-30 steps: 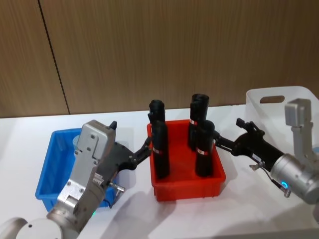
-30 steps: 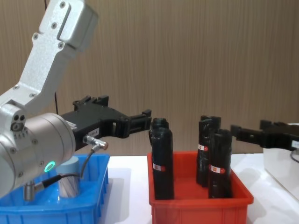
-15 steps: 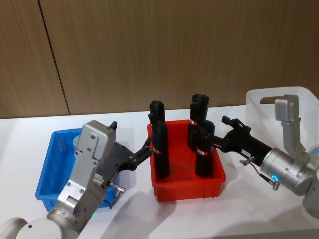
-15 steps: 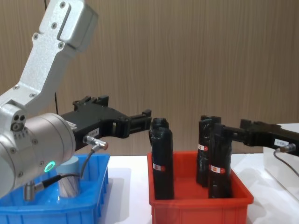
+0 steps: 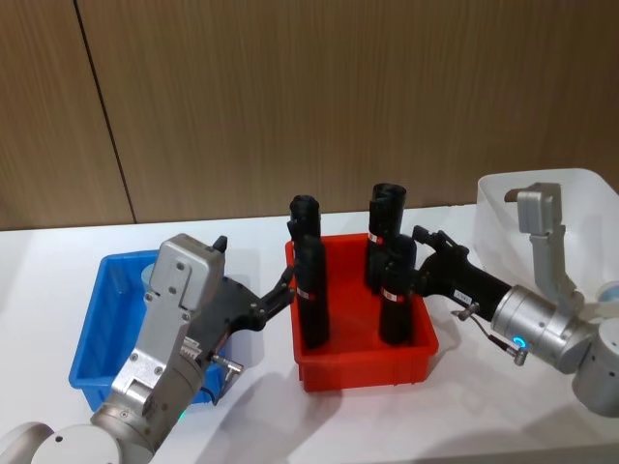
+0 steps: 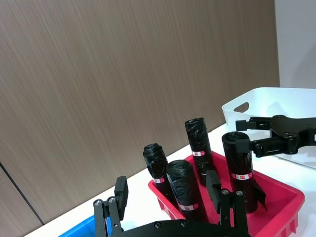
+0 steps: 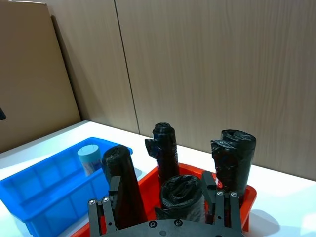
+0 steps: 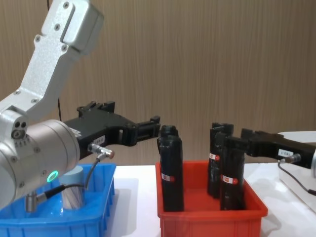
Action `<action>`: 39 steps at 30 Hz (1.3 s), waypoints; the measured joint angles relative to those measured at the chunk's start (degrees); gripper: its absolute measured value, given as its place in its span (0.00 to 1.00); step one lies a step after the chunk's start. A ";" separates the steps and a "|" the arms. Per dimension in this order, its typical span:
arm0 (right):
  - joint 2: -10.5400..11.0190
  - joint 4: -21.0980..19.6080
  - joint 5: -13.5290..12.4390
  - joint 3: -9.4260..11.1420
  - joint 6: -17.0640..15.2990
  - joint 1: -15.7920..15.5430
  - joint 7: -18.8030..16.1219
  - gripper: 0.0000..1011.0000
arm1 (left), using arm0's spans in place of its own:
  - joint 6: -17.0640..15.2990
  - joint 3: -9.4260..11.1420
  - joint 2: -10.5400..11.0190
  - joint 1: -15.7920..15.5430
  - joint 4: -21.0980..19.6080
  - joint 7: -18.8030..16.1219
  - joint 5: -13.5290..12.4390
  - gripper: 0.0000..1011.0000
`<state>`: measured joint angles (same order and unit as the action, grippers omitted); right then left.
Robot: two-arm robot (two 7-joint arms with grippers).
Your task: Pick the cotton swabs from the blue box and place them into the white box.
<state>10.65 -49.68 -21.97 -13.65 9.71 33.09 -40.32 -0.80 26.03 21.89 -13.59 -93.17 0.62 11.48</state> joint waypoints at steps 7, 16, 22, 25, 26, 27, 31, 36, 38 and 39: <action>-0.72 3.20 -0.11 -0.52 0.93 1.81 -1.39 0.99 | 0.00 0.00 0.00 0.00 0.00 0.00 0.00 0.99; -1.49 6.81 -0.16 -0.97 2.08 3.87 -2.33 0.99 | 0.00 0.00 0.00 0.00 0.00 0.00 0.00 0.99; -1.90 8.80 -0.24 -1.16 2.97 4.99 -2.82 0.99 | 0.00 0.00 0.00 0.00 0.00 0.00 0.00 0.99; -1.96 9.18 -0.27 -1.18 3.18 5.22 -2.92 0.99 | 0.00 0.00 0.00 0.00 0.00 0.00 0.00 0.99; -1.99 9.38 -0.29 -1.18 3.29 5.35 -2.95 0.99 | 0.00 0.00 0.00 0.00 0.00 0.00 0.00 0.99; -2.00 9.45 -0.30 -1.18 3.37 5.39 -2.97 0.99 | 0.00 0.00 0.00 0.00 0.00 0.00 0.00 0.99; -2.01 9.57 -0.57 -1.13 3.63 5.50 -3.04 0.99 | 0.00 0.00 0.00 0.00 0.00 0.00 0.00 0.99; -1.88 9.22 -0.73 -0.95 3.79 5.47 -3.09 0.99 | 0.00 0.00 0.00 0.00 0.00 0.00 0.00 0.99; -1.80 8.95 -0.78 -0.88 3.82 5.38 -3.11 0.99 | 0.00 0.00 0.00 0.00 0.00 0.00 0.00 0.99; -1.73 8.69 -0.90 -0.81 3.84 5.26 -3.12 0.99 | 0.00 0.00 0.00 0.00 0.00 0.00 0.00 0.99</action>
<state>8.92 -40.99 -22.87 -14.46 13.55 38.35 -43.44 -0.80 26.03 21.89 -13.59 -93.17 0.63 11.48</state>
